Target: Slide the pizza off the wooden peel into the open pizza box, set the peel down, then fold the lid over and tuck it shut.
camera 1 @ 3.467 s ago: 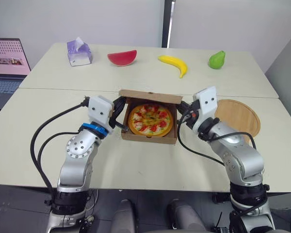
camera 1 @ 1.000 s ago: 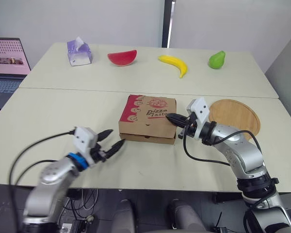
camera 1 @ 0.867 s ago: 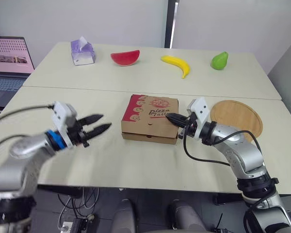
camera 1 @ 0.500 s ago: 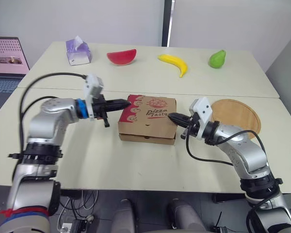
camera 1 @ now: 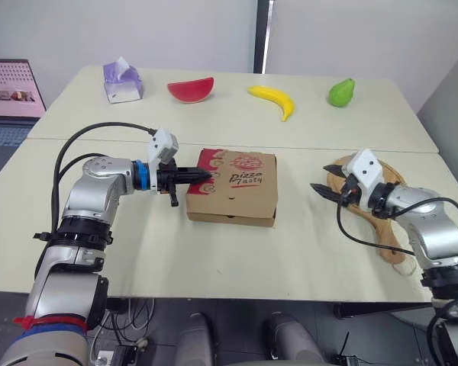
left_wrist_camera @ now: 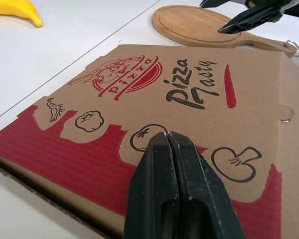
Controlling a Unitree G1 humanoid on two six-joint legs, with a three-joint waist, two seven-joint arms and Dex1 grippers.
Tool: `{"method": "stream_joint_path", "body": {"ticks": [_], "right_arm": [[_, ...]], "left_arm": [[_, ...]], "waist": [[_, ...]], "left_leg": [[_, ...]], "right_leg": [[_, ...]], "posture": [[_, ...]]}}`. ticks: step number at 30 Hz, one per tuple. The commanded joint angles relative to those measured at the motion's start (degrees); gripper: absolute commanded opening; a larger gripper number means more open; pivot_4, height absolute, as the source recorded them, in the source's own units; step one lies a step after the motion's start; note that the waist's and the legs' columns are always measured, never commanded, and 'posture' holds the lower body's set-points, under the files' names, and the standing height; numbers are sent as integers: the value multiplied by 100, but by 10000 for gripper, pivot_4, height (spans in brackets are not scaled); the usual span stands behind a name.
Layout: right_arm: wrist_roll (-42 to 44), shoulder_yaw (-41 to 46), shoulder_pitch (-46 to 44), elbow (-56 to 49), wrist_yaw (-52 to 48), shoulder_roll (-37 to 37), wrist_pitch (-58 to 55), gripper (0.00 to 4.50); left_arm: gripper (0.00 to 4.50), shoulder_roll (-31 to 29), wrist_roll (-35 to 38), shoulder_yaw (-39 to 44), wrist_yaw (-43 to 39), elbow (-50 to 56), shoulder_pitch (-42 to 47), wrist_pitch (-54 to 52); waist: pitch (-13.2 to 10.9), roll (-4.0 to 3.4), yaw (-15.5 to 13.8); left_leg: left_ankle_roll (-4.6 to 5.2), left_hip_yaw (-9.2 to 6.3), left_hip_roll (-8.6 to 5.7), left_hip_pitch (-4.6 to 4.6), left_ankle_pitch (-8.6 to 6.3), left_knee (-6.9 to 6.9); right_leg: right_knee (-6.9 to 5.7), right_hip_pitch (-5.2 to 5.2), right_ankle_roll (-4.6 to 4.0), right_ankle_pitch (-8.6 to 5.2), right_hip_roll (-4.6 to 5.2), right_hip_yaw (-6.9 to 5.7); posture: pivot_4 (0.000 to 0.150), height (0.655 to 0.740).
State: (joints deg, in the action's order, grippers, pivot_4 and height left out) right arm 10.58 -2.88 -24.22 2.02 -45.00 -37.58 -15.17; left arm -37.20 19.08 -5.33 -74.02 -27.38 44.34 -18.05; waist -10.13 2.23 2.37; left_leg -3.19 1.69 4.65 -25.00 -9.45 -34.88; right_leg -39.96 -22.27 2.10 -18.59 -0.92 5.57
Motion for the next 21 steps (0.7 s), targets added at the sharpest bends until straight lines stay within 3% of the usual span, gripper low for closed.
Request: {"method": "stream_joint_path", "body": {"ticks": [1,9,13,14,16,21], "right_arm": [[88,-104,-29,-183,-390,79,456,25652],[470,29,27,-1031,-480,267,116,121],[632,-145,15,-1807,-366,346,-420,121],[631,-194,13,-1944,-346,358,-535,1835],[486,-385,20,-2138,-327,362,-650,6454],[-159,-987,159,-2383,-158,380,-501,24279]], "left_arm": [[0,-49,-14,128,-81,182,65,72],[0,-46,-44,140,-23,362,-46,25],[0,-7,-79,125,-1,305,-11,43],[0,-2,-87,123,-2,292,-1,45],[0,7,-111,119,-20,267,11,60],[0,27,-168,99,-76,224,33,111]], "waist": [[0,0,0],[0,-1,-31],[0,-1,-33],[0,-1,-34],[0,-1,-36],[0,-1,-45]], "left_leg": [[0,-1,0,0,0,0],[-1,-1,0,0,0,-2],[-1,-3,0,0,0,-1],[-1,-3,0,0,0,-1],[-1,-4,0,0,0,-2],[-1,-3,0,0,0,-2]], "right_leg": [[0,0,0,0,0,-1],[-2,3,1,1,2,-3],[-3,3,0,1,2,-5],[-2,3,1,1,2,-5],[-3,3,1,1,2,-5],[-2,2,1,0,2,-5]], "posture": [[1500,7400],[1500,7400],[1500,7400],[1500,7400],[1500,7400],[1500,7400]]}}
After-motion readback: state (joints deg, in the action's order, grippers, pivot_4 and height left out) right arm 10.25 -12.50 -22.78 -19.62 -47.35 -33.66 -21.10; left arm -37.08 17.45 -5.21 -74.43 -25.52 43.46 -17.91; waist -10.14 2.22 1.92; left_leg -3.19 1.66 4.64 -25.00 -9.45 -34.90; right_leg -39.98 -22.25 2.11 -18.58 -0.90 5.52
